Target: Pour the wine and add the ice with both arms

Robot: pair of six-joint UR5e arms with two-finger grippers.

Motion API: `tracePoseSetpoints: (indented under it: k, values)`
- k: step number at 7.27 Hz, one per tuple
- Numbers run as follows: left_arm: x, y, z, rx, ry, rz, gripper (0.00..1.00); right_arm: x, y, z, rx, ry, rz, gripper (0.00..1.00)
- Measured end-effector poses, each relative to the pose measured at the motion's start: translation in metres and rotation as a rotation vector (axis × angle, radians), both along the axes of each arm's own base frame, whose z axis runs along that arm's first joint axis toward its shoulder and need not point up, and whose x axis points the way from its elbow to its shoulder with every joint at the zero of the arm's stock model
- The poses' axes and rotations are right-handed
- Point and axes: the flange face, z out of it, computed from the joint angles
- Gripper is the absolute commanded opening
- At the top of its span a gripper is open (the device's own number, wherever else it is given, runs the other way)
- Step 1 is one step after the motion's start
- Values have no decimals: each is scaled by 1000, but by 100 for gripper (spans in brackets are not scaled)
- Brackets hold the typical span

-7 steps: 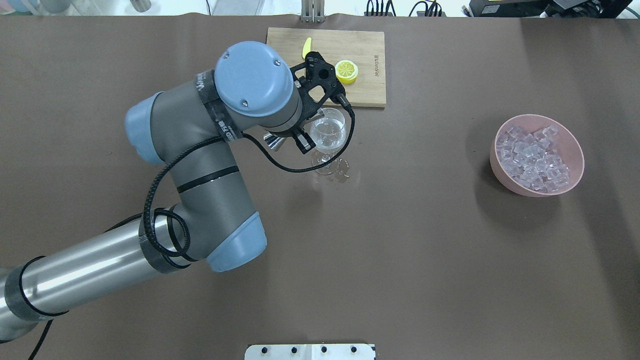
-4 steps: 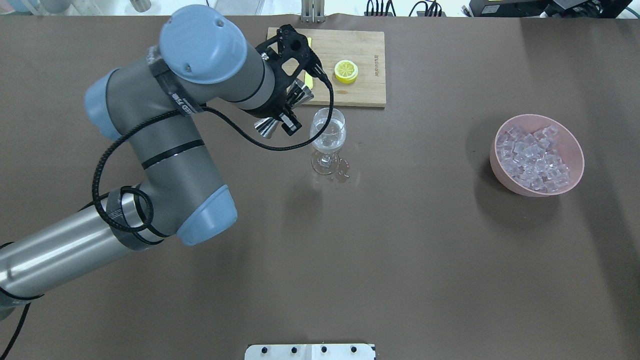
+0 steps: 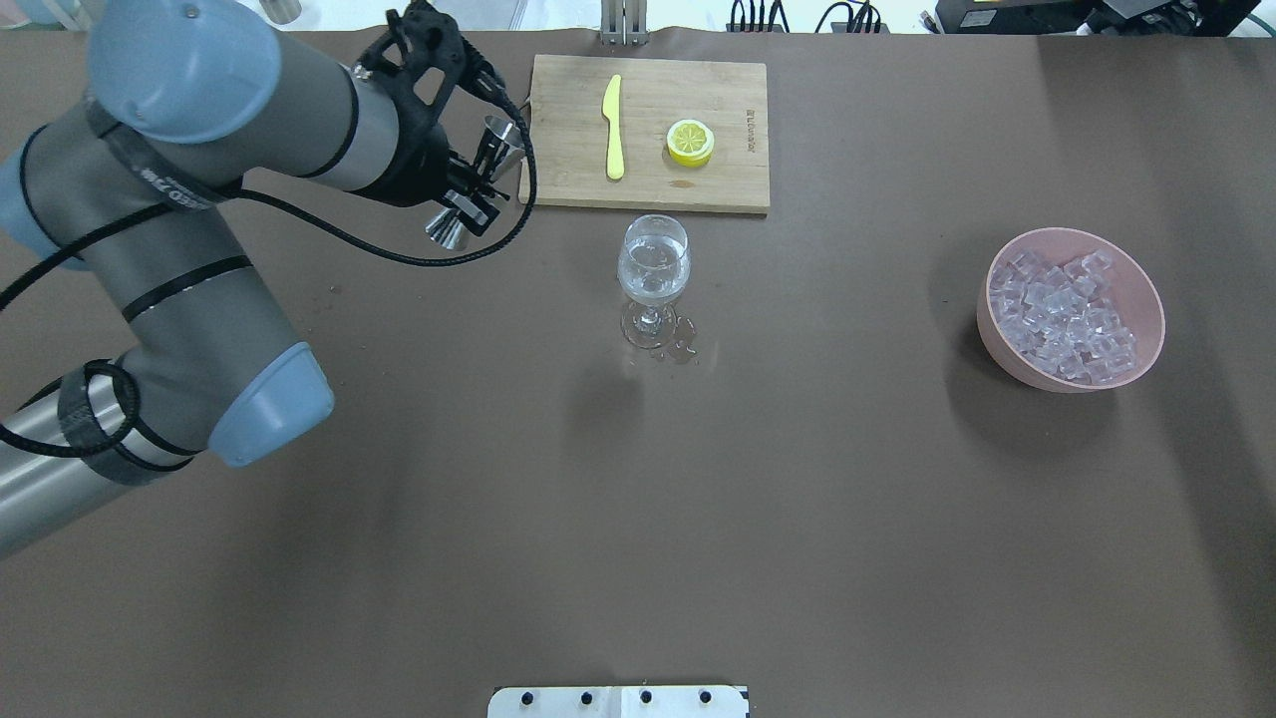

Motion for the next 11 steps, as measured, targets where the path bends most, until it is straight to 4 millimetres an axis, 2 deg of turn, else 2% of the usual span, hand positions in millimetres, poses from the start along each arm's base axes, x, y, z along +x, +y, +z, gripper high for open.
tracePoseSetpoints:
  k: [2, 4, 5, 7, 8, 9, 11]
  values:
    - [-55, -3, 74, 8, 47, -30, 0, 0, 0, 0, 0, 0, 0, 100]
    - [-104, 9, 149, 25, 96, -94, 0, 0, 0, -1, 1, 0, 0, 100]
    - [-124, 19, 190, 15, 153, -160, 0, 0, 0, -1, 1, 0, 0, 100]
    - [-150, 29, 273, -23, 342, -348, 0, 0, 0, -1, 1, 0, 0, 100]
    - [-162, 28, 301, -49, 417, -476, 0, 0, 0, -1, 2, 0, 0, 100]
    - [-172, 27, 317, -84, 471, -596, 0, 0, 0, -1, 2, -1, 0, 100]
    - [-180, 20, 325, -153, 507, -781, 0, 0, 0, -1, 3, -1, 0, 100]
